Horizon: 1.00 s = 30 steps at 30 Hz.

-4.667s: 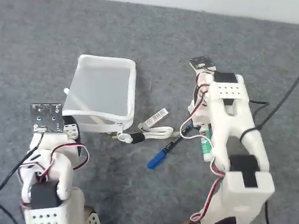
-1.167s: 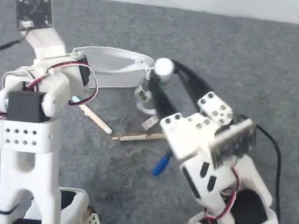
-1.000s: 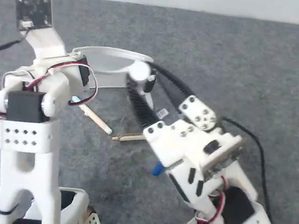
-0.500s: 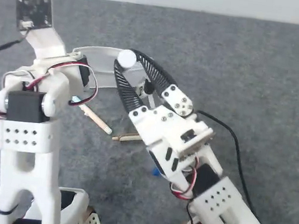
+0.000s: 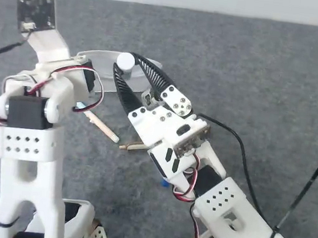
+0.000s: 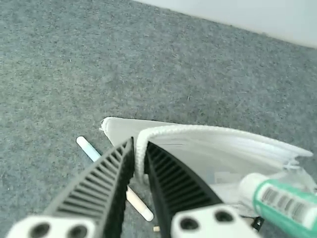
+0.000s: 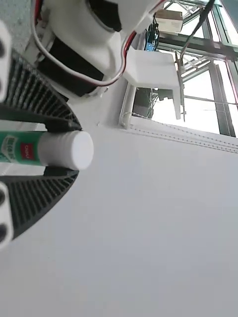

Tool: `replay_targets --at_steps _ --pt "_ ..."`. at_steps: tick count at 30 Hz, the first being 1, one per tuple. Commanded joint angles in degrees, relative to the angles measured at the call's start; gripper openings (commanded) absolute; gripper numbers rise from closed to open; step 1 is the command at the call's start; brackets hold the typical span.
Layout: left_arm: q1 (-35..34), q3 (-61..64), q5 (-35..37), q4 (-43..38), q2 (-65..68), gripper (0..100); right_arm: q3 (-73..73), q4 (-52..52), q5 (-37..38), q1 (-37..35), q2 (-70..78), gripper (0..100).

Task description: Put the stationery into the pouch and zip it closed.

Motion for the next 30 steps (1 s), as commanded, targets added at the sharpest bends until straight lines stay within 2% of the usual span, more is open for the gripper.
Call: replay_targets --at_steps 1,9,19,30 --pt "0.3 -1.0 1.1 -0.4 0.0 1 1.4 -1.5 -0.4 0.8 4.0 0.7" --pt "0.4 -0.9 1.1 -0.4 0.0 1 1.2 -14.1 -0.3 5.6 8.1 0.7" --pt "0.3 -0.9 1.1 -0.4 -0.2 1 -1.3 -14.6 -0.3 5.6 10.9 0.7" --pt "0.4 -0.9 1.1 -0.4 -0.4 1 -0.9 -13.1 -0.4 5.1 3.4 0.7"
